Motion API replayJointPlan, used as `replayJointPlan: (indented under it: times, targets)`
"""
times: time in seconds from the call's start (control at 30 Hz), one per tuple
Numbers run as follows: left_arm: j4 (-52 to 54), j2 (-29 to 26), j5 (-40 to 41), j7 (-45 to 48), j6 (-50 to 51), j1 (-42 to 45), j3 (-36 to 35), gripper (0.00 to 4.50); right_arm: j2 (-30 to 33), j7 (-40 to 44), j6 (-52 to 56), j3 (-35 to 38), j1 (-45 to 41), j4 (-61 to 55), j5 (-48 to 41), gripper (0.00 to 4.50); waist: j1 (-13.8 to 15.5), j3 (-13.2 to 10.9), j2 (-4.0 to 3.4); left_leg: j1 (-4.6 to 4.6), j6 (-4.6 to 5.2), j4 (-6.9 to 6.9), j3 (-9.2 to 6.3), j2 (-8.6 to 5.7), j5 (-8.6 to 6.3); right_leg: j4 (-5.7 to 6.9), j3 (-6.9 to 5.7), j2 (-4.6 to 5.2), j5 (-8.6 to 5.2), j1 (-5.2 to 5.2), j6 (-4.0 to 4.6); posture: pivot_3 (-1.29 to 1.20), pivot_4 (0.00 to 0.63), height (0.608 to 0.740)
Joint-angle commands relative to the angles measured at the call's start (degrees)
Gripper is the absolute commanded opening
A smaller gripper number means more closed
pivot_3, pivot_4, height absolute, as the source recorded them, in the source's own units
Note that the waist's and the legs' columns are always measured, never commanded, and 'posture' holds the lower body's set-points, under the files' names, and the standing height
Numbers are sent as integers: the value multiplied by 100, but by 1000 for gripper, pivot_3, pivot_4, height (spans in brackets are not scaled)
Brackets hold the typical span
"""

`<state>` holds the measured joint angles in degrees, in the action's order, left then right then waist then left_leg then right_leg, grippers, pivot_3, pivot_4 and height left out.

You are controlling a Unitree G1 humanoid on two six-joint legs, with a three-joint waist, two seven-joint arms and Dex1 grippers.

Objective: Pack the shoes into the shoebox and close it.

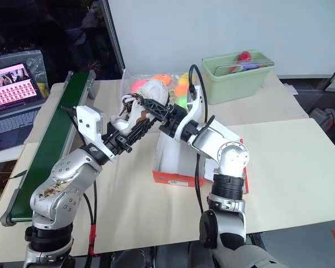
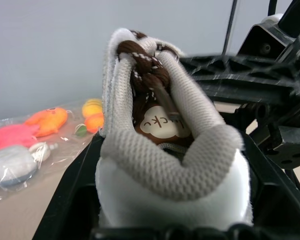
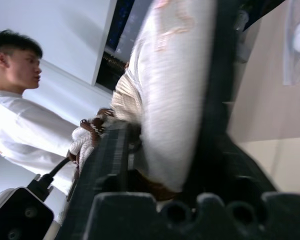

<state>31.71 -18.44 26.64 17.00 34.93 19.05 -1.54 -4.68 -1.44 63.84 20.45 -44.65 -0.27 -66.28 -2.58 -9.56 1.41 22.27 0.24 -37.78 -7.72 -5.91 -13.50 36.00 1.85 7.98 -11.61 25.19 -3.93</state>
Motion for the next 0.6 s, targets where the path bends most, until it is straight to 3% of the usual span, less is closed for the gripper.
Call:
replayJointPlan:
  times: [0.03, 0.2, 0.4, 0.6]
  targets:
    - [-4, -3, -106, -3, -34, 28, 96, 2805, -163, 42, -24, -219, -142, -461, -481, 538, 1, 0, 0, -1, 0, 0, 1, 1, 0, 0, 2, -1, 0, 0, 0, 0, 150, 740]
    - [-11, -50, -218, 58, -123, -60, 204, 2805, -220, -150, -244, -101, -290, -583, -746, 538, 1, 0, 0, -2, 2, 0, 7, 11, -1, 0, 9, -6, 1, 1, 1, 0, 150, 740]
    - [5, -311, -439, 307, -338, -185, 364, 4478, -224, -514, -1050, 77, -469, -525, -559, 503, 2, 0, -1, -8, 4, 0, 22, 37, -3, -2, 23, -25, 5, 1, 7, 0, 150, 740]
    - [3, -490, -449, 513, -490, -364, 159, 4478, 585, -885, -1925, 423, -820, 314, 283, 503, 4, 0, -2, -15, 5, 0, 37, 53, -3, -8, 30, -43, 12, 0, 17, 0, 150, 740]
